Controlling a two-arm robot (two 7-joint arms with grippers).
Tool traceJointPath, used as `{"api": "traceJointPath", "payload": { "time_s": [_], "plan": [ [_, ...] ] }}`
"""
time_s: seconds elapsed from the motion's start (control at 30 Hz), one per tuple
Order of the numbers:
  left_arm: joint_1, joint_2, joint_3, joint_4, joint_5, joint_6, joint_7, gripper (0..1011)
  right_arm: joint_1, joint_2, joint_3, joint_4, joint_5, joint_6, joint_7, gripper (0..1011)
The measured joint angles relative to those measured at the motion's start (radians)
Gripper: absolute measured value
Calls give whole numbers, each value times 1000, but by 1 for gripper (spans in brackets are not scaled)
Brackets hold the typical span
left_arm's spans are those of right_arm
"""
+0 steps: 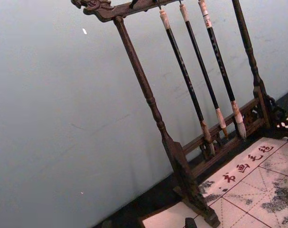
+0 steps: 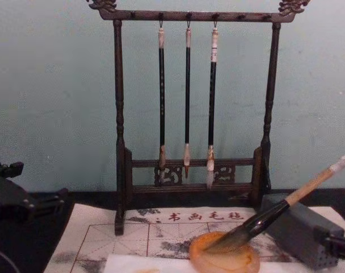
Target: Pick up the brush from the inkstone, write on the paper, then place the brush back to its original position.
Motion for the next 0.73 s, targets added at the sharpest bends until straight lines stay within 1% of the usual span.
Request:
{"api": "traceJointPath", "payload": {
  "time_s": [0.73],
  "plan": [
    [0,0,0,0,0,0,0,1001,0,0,0,0,2,0,0,1000]
  ]
}}
